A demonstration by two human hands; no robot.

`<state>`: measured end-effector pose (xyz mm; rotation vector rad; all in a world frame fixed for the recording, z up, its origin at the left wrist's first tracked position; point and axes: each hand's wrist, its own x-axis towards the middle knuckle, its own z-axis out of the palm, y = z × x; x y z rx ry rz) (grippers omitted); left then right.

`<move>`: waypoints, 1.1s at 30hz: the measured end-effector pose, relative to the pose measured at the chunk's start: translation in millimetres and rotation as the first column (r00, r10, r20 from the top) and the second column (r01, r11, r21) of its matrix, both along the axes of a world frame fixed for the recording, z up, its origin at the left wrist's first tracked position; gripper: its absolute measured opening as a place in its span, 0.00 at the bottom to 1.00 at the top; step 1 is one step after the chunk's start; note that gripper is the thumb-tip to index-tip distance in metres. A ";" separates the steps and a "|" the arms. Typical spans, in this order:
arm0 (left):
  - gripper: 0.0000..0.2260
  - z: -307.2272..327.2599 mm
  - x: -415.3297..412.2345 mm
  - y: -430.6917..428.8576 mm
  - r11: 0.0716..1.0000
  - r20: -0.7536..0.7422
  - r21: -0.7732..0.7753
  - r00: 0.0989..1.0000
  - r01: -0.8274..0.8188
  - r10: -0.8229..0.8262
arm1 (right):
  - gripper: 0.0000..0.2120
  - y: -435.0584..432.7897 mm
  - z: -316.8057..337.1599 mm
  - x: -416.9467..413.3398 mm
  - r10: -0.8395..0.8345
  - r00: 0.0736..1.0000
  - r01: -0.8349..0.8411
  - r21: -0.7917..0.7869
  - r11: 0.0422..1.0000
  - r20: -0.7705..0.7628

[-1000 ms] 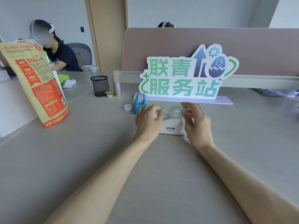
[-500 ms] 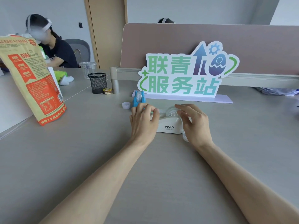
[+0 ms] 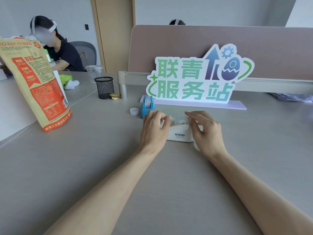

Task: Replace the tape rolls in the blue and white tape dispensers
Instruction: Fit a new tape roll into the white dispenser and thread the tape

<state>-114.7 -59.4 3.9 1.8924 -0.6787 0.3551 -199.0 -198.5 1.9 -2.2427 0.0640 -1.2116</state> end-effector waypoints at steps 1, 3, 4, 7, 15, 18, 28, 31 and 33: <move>0.08 0.0 0.2 -0.1 1.000 -0.006 0.002 1.000 -0.002 0.002 | 0.12 1.2 0.6 -1.0 -0.009 1.000 0.009 0.008 1.000 -0.001; 0.08 0.0 0.5 0.2 1.000 -0.011 0.005 1.000 -0.011 0.011 | 0.12 3.6 1.6 -2.9 -0.030 1.000 0.030 0.033 0.999 0.001; 0.08 0.0 0.8 0.3 1.000 -0.010 0.004 1.000 -0.017 0.017 | 0.12 4.8 2.0 -3.7 -0.038 0.999 0.038 0.042 0.998 0.000; 0.08 -0.2 1.4 0.8 1.000 -0.006 -0.003 1.000 -0.025 0.025 | 0.12 7.0 2.2 -5.2 -0.049 0.999 0.049 0.035 0.998 0.003; 0.08 0.9 0.2 1.3 1.000 0.011 -0.003 1.000 -0.016 0.016 | 0.12 11.6 1.5 -6.0 -0.025 0.999 0.025 -0.018 1.000 -0.032; 0.08 0.8 2.4 1.4 1.000 0.000 -0.013 1.000 -0.022 0.021 | 0.12 12.4 1.8 -6.2 -0.030 0.999 0.029 -0.024 0.999 -0.043; 0.10 2.3 16.7 3.7 1.000 -0.064 -0.018 0.998 -0.008 0.007 | 0.21 12.1 -1.1 -2.6 -0.037 0.985 0.005 -0.188 0.982 -0.168; 0.11 6.7 22.0 7.4 1.000 -0.091 -0.023 0.996 -0.008 0.006 | 0.22 11.4 -1.7 -2.6 -0.040 0.983 0.003 -0.205 0.979 -0.177; 0.11 9.3 25.1 12.0 0.999 -0.123 -0.028 0.992 -0.024 0.021 | 0.23 11.1 -1.5 -3.1 -0.039 0.983 0.003 -0.200 0.980 -0.178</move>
